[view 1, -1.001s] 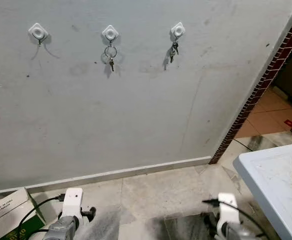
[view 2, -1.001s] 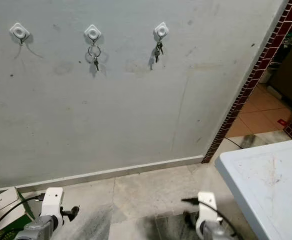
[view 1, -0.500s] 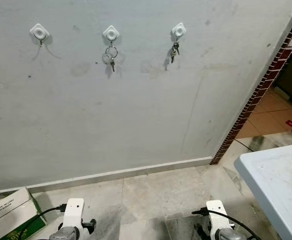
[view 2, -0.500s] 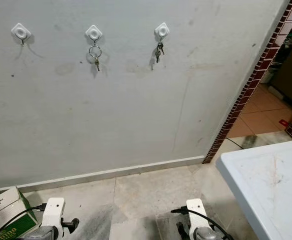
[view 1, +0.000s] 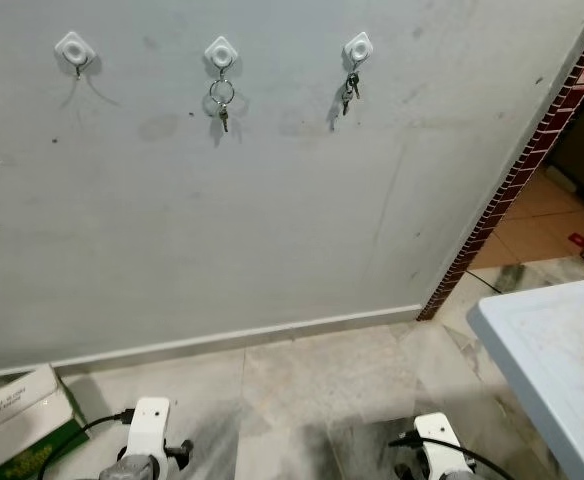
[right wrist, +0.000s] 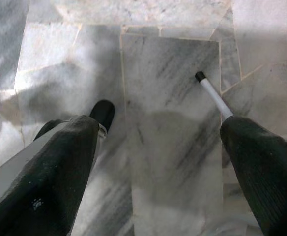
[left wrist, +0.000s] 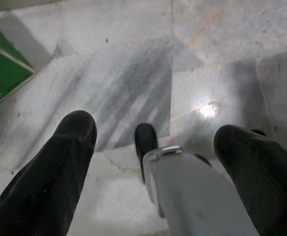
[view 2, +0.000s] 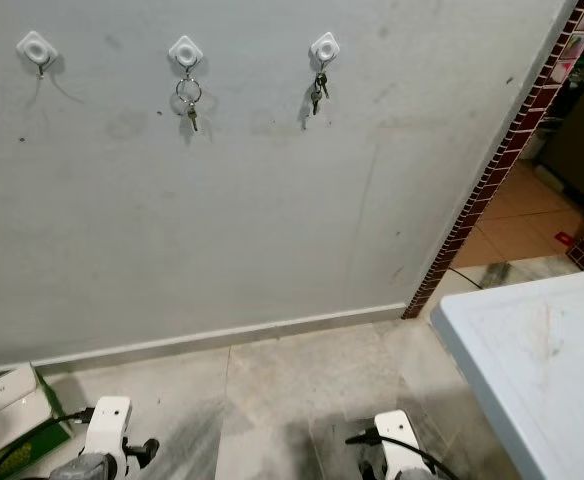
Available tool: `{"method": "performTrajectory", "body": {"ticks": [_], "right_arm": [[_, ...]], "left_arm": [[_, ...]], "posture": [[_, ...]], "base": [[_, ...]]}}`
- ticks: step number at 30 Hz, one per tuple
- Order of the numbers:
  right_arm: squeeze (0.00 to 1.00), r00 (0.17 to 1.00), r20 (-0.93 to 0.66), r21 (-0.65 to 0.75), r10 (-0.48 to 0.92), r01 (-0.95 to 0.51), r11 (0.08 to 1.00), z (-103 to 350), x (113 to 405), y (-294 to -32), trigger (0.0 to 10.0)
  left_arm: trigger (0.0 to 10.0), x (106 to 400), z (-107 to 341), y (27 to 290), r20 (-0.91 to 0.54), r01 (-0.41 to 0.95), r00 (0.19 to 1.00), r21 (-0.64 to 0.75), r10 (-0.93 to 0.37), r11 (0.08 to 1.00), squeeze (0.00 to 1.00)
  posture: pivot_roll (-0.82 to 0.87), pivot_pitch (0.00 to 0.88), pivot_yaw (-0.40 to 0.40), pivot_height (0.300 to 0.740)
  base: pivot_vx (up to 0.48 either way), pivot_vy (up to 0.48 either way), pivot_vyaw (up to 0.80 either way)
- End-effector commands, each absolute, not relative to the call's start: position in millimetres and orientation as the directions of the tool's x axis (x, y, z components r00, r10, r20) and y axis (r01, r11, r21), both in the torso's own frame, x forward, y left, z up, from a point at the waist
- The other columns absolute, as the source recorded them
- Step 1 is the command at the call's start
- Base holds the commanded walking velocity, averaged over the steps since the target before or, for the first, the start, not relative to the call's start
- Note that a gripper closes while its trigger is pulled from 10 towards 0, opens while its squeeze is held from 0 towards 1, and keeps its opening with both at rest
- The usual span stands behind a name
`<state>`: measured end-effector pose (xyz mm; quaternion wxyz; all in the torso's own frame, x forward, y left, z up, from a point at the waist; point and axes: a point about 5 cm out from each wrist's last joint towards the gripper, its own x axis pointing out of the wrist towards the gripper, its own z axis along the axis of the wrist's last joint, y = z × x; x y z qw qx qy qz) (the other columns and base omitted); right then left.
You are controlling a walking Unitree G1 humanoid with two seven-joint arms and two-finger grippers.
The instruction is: Hang keys on a hook
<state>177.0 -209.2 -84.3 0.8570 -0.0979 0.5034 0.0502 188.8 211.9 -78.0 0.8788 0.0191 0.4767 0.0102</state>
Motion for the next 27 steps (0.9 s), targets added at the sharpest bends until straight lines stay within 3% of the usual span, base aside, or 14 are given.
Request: {"method": "performTrajectory", "body": {"ticks": [1, 10, 27], "right_arm": [[0.0, 0.485, -0.874, -0.131, -0.019, -0.198, 0.972, -84.0, 175.9, -213.2, 10.0], [0.0, 0.492, -0.87, -0.131, -0.016, -0.201, 0.971, -83.1, 178.5, -211.3, 10.0], [0.0, 0.499, -0.866, -0.131, -0.013, -0.203, 0.97, -82.0, 182.9, -206.8, 10.0]], "left_arm": [[10.0, 187.6, -78.8, 211.2, -0.842, 0.016, 0.539, 0.051, 0.034, 0.999, 0.0], [10.0, 188.5, -78.4, 210.9, -0.841, 0.017, 0.54, 0.052, 0.035, 0.999, 0.0], [10.0, 190.2, -77.6, 211.7, -0.84, 0.021, 0.541, 0.063, 0.041, 0.998, 0.0]], "posture": [[0.01, 0.012, -0.049, 0.74], [0.01, 0.008, -0.047, 0.74], [0.01, 0.0, -0.038, 0.74]], "base": [[-0.3, 0.0, 0.0], [-0.27, 0.0, 0.0], [-0.045, 0.0, 0.0]]}}
